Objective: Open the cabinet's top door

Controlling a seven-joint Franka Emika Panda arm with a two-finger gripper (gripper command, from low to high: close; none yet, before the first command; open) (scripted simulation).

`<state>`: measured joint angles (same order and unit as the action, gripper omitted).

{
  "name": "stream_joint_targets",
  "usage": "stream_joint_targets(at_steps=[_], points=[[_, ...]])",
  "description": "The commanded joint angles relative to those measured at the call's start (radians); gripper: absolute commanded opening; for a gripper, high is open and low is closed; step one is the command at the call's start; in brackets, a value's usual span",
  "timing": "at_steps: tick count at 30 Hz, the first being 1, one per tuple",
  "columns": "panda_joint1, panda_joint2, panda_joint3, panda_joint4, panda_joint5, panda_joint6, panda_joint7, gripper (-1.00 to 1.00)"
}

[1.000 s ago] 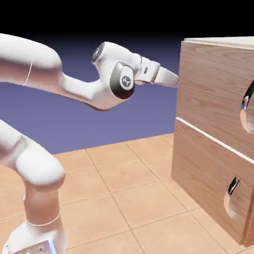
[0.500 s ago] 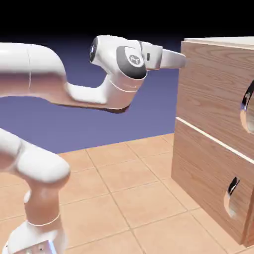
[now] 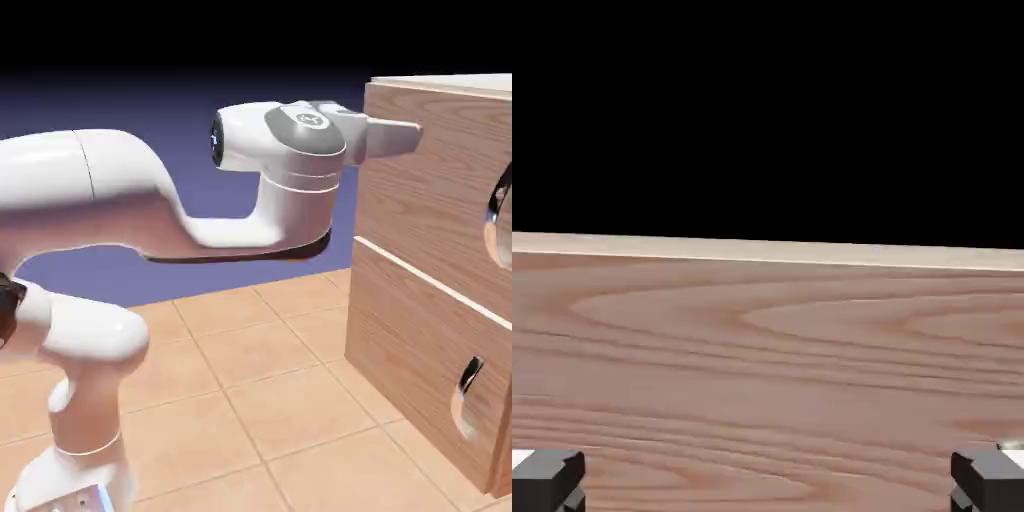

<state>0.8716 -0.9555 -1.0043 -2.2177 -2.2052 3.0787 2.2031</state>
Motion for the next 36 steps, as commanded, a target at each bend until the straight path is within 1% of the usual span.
stream_joint_targets(at_steps=[1, 16, 17, 22, 23, 24, 33, 36], points=[[0.017, -0.008, -0.02, 0.012, -0.044, 0.001, 0.029, 0.0], [0.27, -0.121, -0.315, 0.186, -0.692, 0.013, 0.459, 0.0], [0.27, -0.121, -0.315, 0.186, -0.692, 0.013, 0.459, 0.0], [0.441, -0.095, -0.398, 0.327, -0.692, 0.002, 0.454, 0.0], [0.441, -0.095, -0.398, 0.327, -0.692, 0.002, 0.454, -1.0], [0.441, -0.095, -0.398, 0.327, -0.692, 0.002, 0.454, -1.0], [0.119, 0.012, -0.215, 0.031, -0.692, -0.186, 0.622, -1.0], [0.01, 0.029, -0.14, -0.06, -0.65, -0.243, 0.63, -1.0]])
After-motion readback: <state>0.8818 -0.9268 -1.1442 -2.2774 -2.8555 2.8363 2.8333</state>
